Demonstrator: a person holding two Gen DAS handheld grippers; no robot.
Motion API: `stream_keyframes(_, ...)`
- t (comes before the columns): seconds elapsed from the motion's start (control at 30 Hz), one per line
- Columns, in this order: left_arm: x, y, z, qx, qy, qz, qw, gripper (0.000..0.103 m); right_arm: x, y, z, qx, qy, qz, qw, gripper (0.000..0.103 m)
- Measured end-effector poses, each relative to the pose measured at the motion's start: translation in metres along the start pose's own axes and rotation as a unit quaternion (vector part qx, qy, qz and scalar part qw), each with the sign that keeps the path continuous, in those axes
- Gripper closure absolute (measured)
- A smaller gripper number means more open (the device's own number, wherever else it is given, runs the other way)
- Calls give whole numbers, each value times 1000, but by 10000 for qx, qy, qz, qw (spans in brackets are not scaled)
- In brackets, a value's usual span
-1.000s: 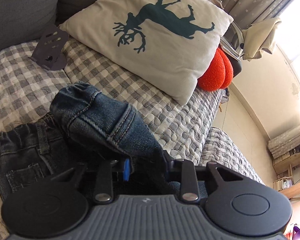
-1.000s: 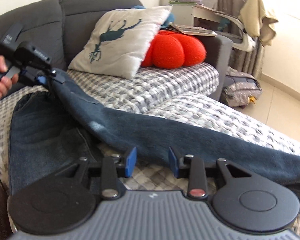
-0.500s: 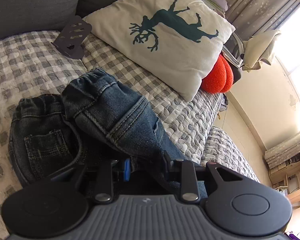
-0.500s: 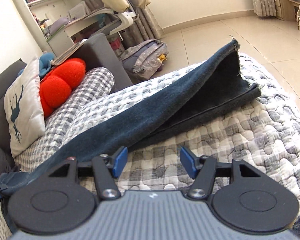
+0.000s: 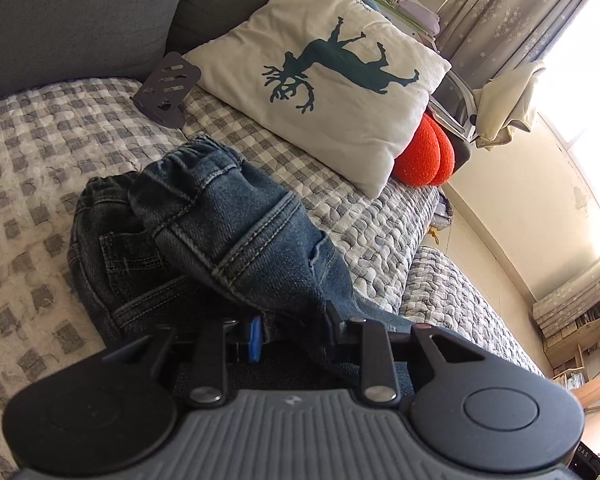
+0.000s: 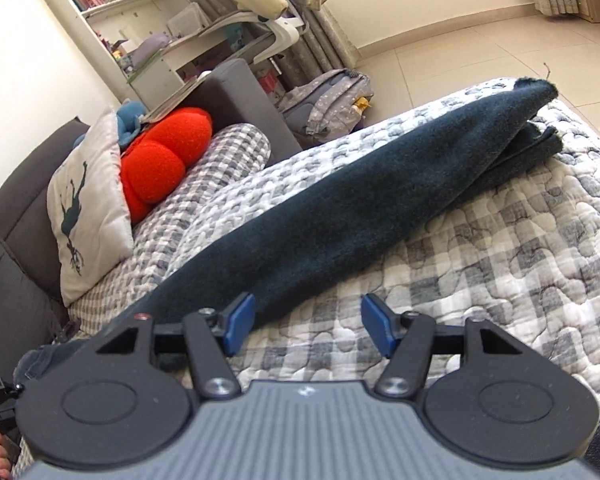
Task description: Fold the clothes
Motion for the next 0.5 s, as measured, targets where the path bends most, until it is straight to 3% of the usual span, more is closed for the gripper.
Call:
stream_keyframes(0.17, 5, 7, 3, 55, 267, -58, 9996, 74, -1, -15, -2, 198, -128, -175, 9996, 40)
stream_keyframes(0.5, 8, 8, 10, 43, 308, 67, 9995, 74, -30, -4, -61, 1023, -701, -1187, 9852, 40)
Point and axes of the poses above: each gripper's, at about its wrist camera, not at the fingertips, and y roughly against the way its jaws point, z to its left, x to its underside, the point moved 2 cm from there along -y, roughly the way its jaws point
